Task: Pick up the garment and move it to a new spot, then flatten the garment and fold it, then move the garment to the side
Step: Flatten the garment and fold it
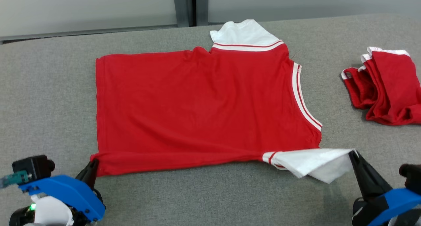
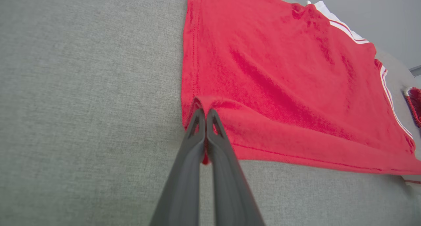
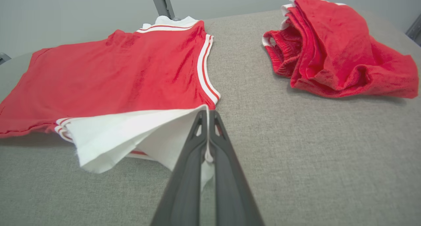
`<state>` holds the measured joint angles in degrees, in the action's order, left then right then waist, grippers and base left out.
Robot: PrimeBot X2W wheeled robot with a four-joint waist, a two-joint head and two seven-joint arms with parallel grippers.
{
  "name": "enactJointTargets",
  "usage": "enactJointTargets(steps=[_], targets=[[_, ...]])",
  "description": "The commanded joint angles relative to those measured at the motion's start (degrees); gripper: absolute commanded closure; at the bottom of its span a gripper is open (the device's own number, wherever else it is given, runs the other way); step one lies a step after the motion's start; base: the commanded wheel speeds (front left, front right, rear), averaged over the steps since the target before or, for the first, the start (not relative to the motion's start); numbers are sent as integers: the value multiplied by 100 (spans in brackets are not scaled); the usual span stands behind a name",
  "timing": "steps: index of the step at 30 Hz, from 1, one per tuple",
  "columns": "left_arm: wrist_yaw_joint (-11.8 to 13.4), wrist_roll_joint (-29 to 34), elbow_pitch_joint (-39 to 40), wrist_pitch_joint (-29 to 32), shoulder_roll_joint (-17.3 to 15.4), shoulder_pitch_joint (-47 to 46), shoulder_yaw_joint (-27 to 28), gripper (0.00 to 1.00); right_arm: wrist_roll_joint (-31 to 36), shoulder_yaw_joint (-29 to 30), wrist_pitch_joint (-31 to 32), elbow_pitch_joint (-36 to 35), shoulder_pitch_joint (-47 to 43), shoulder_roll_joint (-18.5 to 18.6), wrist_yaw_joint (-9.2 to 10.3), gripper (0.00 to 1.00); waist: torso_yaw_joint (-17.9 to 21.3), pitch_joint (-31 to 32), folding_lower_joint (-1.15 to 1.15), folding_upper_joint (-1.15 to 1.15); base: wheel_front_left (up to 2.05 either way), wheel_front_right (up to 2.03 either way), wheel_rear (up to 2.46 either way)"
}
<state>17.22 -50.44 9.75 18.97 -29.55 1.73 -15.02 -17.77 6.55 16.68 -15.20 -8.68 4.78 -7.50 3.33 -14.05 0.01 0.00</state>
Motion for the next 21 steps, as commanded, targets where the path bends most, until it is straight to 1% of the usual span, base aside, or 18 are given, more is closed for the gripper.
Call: enactJointTargets(steps=[1, 4, 9, 12, 14, 15, 16, 17, 18, 19, 21], targets=[[-87, -90, -97, 149, -58, -243, -11, 100, -19, -27, 36, 121, 247, 117, 1, 100, -44, -134, -1, 0, 0, 0, 0], [-298, -285, -358, 454, -121, -702, -13, 100, -86, -153, 62, 483, 861, 358, 1, 100, -49, -325, -1, 0, 0, 0, 0], [-582, -367, -846, 910, -291, -1438, -123, 100, -189, -395, -41, 1180, 1810, 700, 1, 100, -110, -543, -1, 0, 0, 0, 0], [-736, -395, -1094, 1073, -304, -1841, -191, 100, -280, -574, -143, 1657, 2320, 866, 1, 100, -150, -635, -1, 0, 0, 0, 0], [-849, -404, -1266, 1126, -234, -2072, -259, 100, -343, -686, -281, 2002, 2634, 956, 1, 100, -170, -680, -1, 0, 0, 0, 0], [-914, -436, -1356, 1164, -186, -2151, -308, 61, -366, -754, -367, 2161, 2757, 997, 1, 100, -181, -694, -1, 0, 0, 0, 0], [-964, -455, -1449, 1151, -142, -2237, -319, 34, -397, -817, -475, 2291, 2902, 1015, 1, 100, -191, -712, -1, 0, 0, 0, 0], [-1011, -425, -1527, 1071, -124, -2322, -308, 0, -460, -875, -565, 2443, 3004, 1005, 1, 97, -193, -724, -1, 0, 0, 0, 0], [-1038, -418, -1612, 991, -71, -2374, -293, 0, -477, -911, -678, 2588, 3094, 996, 1, 45, -192, -733, -1, 0, 0, 0, 0], [-1099, -437, -1689, 945, 4, -2371, -318, 0, -484, -959, -810, 2717, 3181, 1002, 1, 0, -192, -738, -1, 0, 0, 0, 0], [-1184, -325, -1764, 679, 52, -2426, -324, 0, -522, -1047, -1120, 2931, 3320, 992, 1, 0, -204, -758, -1, 0, 0, 0, 0]])
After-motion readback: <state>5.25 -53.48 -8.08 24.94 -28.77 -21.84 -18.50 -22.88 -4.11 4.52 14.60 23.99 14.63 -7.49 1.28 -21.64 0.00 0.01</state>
